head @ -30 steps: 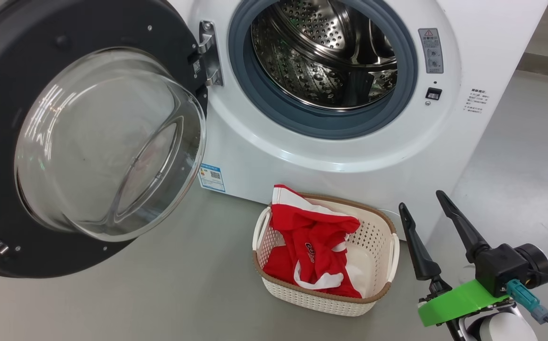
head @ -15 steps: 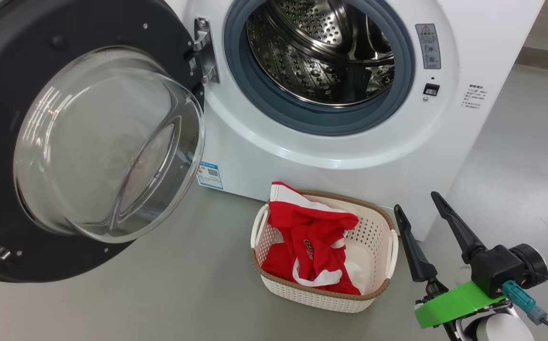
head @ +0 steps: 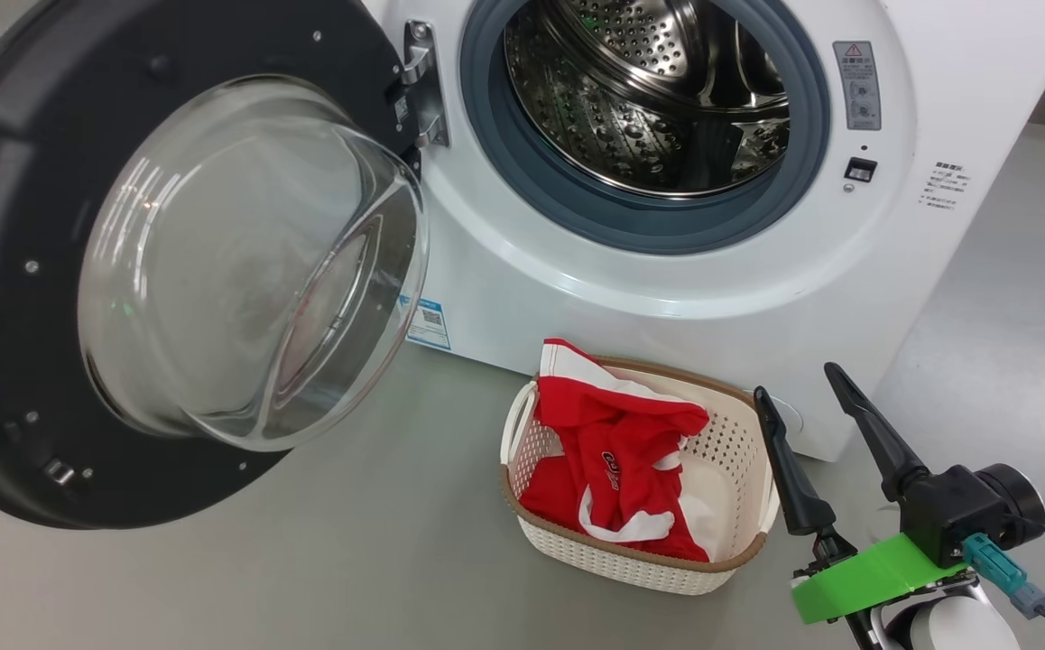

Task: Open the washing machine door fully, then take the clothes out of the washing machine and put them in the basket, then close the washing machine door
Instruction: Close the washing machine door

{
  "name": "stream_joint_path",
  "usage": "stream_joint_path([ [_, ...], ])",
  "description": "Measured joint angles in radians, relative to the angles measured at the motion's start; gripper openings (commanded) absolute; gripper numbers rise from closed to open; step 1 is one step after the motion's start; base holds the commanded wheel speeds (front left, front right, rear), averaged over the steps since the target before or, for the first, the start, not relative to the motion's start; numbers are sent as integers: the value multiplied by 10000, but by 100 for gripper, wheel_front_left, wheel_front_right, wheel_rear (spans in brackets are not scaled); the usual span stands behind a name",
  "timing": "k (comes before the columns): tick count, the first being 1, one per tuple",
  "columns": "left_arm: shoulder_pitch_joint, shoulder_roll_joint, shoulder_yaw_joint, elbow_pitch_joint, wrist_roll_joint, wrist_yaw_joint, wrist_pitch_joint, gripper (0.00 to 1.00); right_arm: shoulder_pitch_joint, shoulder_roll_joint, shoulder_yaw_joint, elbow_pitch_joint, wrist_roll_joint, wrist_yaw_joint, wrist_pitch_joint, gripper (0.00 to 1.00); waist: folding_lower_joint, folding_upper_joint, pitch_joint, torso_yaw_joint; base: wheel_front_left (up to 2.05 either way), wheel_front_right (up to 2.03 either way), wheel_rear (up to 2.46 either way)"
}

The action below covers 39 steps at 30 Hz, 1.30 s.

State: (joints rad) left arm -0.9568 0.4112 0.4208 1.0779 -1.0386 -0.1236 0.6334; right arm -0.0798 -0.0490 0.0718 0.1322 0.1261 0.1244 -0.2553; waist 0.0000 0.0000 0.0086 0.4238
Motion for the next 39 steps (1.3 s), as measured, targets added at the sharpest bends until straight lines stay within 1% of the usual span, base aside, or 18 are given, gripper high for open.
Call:
stream_joint_path([
  [6, 607, -234, -255, -658, -314, -2, 596, 0, 0, 2, 13, 2, 52, 0, 0, 100, 0, 0, -24, 140, 0, 0, 0],
  [10, 849, -458, -257, -840, -481, 0, 708, 0, 0, 0, 12, 4, 81, 0, 0, 100, 0, 0, -45, 189, 0, 0, 0],
  [18, 1248, -1068, -123, -1620, -1154, 0, 1227, 0, 1, 2, 13, 6, 309, 0, 0, 100, 0, 0, -128, 272, 0, 0, 0],
  [25, 1744, -1538, 109, -2571, -1787, 10, 1843, 0, 1, 2, 2, 0, 422, 0, 0, 100, 0, 0, -134, 246, 0, 0, 0],
  [33, 2496, -2061, 332, -4082, -2242, 337, 2253, 0, 15, 0, -46, -56, 518, 0, 0, 100, 0, 0, -95, 126, 0, 0, 0],
  [39, 3158, -2729, 389, -5411, -2566, 583, 2587, 0, 156, 2, -102, -50, 518, 0, 0, 100, 0, 0, -122, 46, 0, 0, 0],
])
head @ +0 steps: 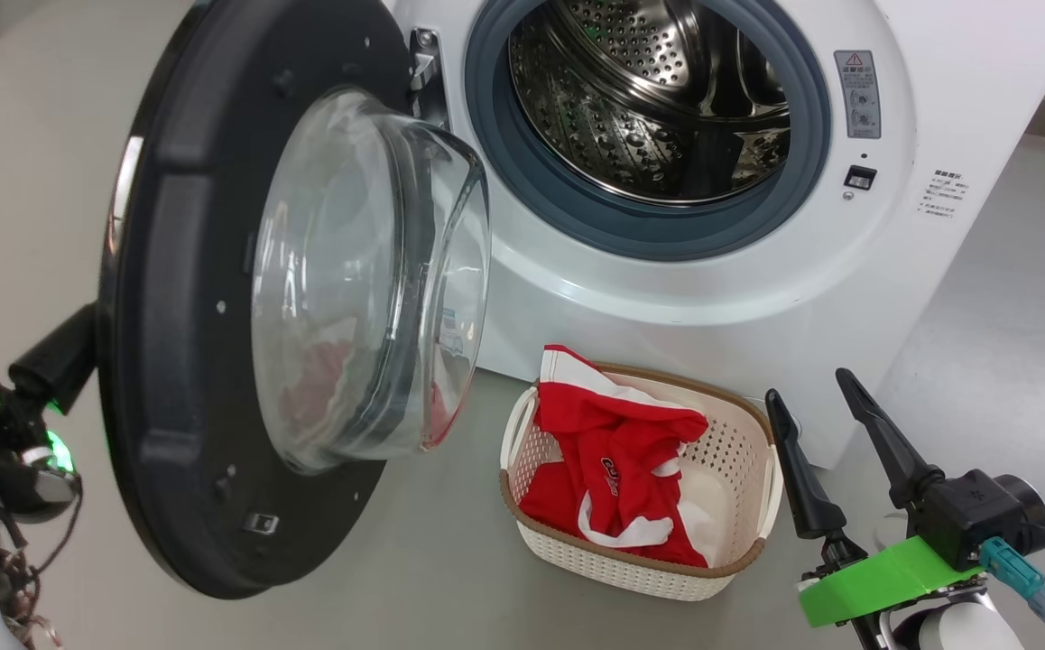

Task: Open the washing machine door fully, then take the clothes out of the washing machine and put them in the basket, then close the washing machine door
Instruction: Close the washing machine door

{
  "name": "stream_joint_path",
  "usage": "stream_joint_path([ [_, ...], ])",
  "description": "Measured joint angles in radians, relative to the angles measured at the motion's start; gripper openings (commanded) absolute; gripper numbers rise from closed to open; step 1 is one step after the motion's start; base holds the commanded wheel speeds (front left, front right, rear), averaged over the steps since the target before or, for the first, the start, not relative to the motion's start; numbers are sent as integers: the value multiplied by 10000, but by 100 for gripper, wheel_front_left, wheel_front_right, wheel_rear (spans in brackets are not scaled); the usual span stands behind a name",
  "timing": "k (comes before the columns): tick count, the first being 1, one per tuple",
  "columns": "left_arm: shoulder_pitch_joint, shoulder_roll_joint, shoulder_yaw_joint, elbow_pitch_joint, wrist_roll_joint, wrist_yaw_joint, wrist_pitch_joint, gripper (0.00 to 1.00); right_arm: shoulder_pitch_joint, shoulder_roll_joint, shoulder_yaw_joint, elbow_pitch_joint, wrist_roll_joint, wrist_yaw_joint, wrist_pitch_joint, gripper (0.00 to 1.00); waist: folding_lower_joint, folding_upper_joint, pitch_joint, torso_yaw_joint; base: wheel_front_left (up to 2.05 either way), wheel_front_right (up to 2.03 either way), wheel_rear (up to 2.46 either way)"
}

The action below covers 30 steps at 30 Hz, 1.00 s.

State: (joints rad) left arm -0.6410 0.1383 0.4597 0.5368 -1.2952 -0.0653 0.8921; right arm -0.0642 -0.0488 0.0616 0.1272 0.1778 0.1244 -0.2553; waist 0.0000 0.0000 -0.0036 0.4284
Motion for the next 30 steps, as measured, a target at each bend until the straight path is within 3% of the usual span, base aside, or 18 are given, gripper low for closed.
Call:
stream_joint_path([
  [5, 708, -606, -46, -1398, -341, 405, 257, 0, 0, 0, -21, -2, 0, 0, 0, 100, 0, 0, 17, -80, 0, 0, 0],
  [11, 1319, -872, -288, -2535, -598, 604, 370, 0, -1, 2, -15, -4, 0, 0, 0, 100, 0, 0, 104, -205, 0, 0, 0],
  [19, 2185, -993, -1118, -3747, -1517, 784, 343, 0, -7, 0, 6, -21, 0, 0, 0, 100, 0, 0, 241, -583, 0, 0, 0],
  [30, 3036, -999, -2355, -4477, -2790, 871, -694, 0, -24, -2, 8, -48, 59, 0, 0, 100, 0, 0, 464, -1209, 0, 0, 0],
])
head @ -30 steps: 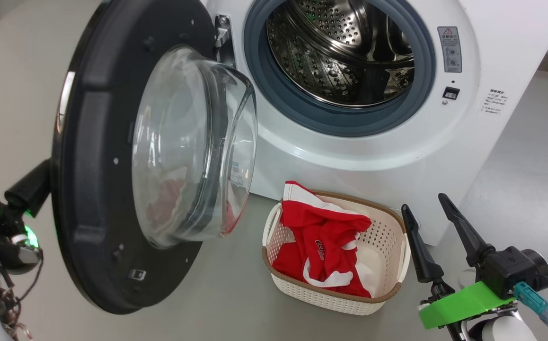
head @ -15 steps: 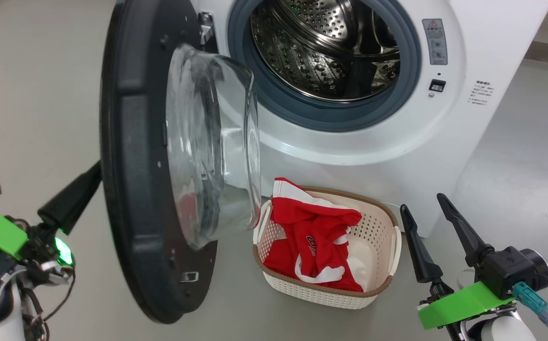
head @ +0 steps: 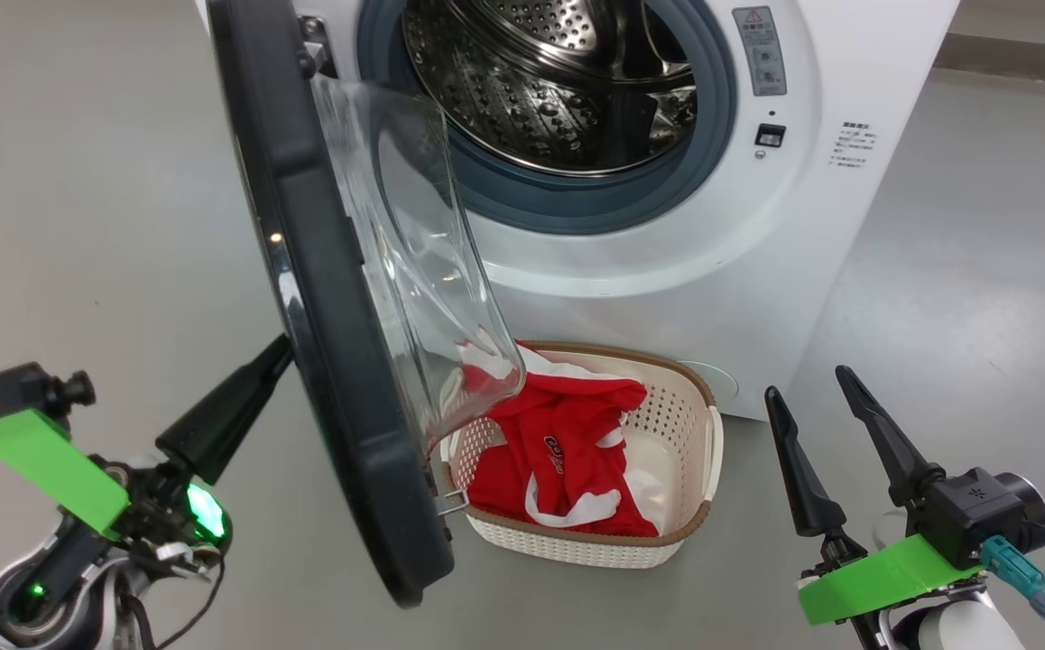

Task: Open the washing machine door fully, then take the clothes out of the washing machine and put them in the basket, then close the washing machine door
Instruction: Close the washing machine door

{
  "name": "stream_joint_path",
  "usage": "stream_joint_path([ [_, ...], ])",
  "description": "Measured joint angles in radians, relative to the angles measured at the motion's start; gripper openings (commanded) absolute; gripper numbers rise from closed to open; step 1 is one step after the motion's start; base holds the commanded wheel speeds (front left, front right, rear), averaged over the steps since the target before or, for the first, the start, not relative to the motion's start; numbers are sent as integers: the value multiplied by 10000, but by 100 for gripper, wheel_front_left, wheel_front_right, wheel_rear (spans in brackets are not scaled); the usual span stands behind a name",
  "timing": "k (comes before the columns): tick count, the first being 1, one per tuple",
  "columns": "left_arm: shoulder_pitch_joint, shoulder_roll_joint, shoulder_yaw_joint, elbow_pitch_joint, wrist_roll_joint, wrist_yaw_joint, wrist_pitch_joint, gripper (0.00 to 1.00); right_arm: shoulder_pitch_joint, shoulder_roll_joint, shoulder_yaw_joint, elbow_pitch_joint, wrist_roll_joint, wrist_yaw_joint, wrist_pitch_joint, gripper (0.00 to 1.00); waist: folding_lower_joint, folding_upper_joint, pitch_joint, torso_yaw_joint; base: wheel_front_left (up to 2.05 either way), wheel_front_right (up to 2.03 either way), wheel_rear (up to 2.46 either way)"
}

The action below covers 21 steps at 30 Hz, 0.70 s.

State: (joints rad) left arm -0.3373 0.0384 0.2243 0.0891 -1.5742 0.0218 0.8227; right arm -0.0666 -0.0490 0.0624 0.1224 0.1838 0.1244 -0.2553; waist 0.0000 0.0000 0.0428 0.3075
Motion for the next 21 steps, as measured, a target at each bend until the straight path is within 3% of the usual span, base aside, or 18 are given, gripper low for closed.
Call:
stream_joint_path([
  [19, 305, -31, -265, -238, -119, -142, -903, 0, -20, 2, -17, 2, -4, 0, 0, 100, 0, 0, 132, -306, 0, 0, 0],
  [21, 304, -29, -244, -228, 15, -230, -1074, 24, -21, 2, -33, 2, -6, 0, 0, 100, 0, 0, 158, -271, 0, 0, 0],
])
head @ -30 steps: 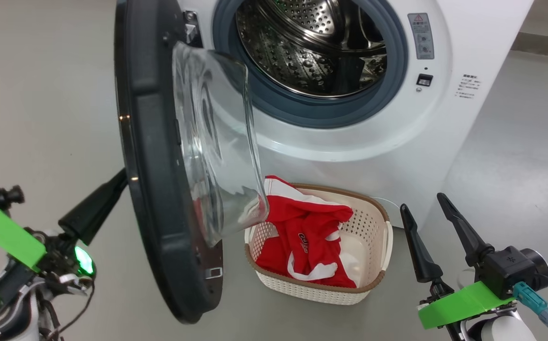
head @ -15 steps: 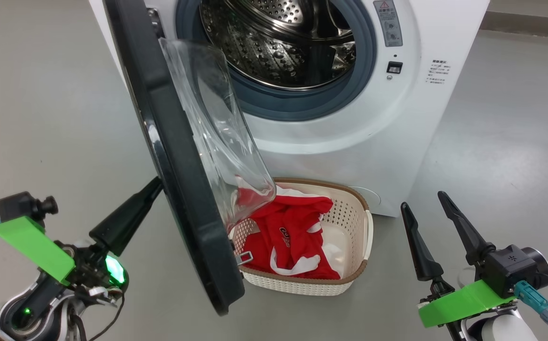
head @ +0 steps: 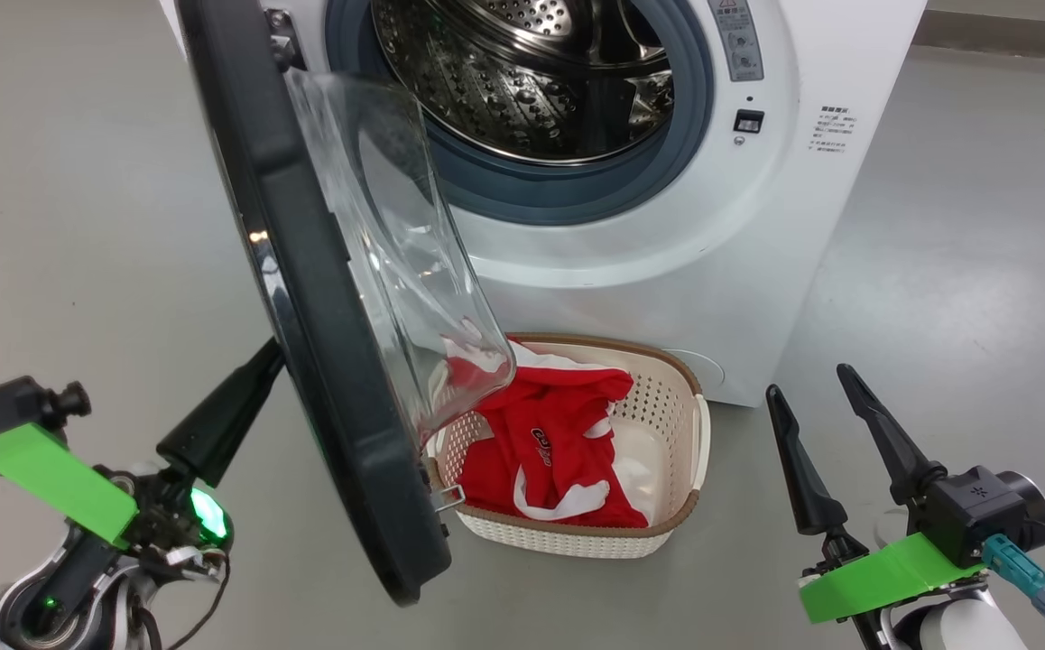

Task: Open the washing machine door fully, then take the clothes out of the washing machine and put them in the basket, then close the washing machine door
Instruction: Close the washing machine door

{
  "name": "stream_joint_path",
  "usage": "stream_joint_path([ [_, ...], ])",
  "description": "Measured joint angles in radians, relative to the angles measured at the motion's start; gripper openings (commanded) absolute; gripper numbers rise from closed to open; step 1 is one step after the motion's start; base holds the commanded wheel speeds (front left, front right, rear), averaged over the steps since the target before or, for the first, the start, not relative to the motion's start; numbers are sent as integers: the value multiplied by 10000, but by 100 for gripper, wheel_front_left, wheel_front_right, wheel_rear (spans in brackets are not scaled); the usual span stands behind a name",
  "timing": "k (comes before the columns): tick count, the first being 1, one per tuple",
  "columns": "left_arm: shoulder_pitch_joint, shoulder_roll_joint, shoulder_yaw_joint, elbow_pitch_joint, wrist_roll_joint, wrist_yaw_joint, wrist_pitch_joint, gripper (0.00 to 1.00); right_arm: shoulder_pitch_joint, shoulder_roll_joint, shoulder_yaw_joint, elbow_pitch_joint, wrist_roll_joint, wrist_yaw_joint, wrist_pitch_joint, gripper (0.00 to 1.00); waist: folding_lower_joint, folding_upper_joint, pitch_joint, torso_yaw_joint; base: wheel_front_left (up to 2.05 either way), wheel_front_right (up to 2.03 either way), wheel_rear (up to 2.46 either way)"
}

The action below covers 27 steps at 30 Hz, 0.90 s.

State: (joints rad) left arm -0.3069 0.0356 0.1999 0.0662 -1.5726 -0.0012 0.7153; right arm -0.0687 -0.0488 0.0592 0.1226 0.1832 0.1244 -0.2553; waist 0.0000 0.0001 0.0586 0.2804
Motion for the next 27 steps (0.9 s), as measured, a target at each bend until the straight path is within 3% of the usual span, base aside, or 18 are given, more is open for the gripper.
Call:
stream_joint_path([
  [1, 0, 6, 23, -2, 102, -100, -111, 41, 0, 0, -10, 0, 0, 0, 0, 100, 0, 0, 12, 22, 0, 0, 0],
  [2, 0, 21, 50, -13, 211, -245, -240, 79, 0, 0, -17, 0, 0, 0, 0, 100, 0, 0, 25, 47, 0, 0, 0],
  [3, 0, 21, 50, -13, 211, -245, -240, 79, 0, 0, -17, 0, 0, 0, 0, 100, 0, 0, 25, 47, 0, 0, 0],
  [4, 0, 31, 94, -27, 337, -374, -378, 100, 0, -2, -19, 0, -2, 0, 0, 100, 0, 0, 38, 75, 0, 0, 0],
  [12, 39, 196, 215, -407, 1549, -1030, -1453, 100, -8, -2, -59, 2, -82, 0, 0, 100, 0, 0, 143, 376, 0, 0, 0],
  [16, 361, 640, -13, -744, 3312, -1156, -2658, 100, -21, -2, -42, 4, -82, 0, 0, 100, 0, 0, 175, 550, 0, 0, 0],
  [21, 922, 1239, -1193, -1358, 5118, -1223, -4381, 100, -33, -2, -25, 8, -82, 0, 0, 100, 0, 0, 225, 725, 0, 0, 0],
  [27, 1556, 1946, -2324, -1576, 6184, -1223, -6573, 100, -57, -4, 71, 36, -82, 0, -2, 100, 0, 0, 199, 760, 0, 0, 0],
])
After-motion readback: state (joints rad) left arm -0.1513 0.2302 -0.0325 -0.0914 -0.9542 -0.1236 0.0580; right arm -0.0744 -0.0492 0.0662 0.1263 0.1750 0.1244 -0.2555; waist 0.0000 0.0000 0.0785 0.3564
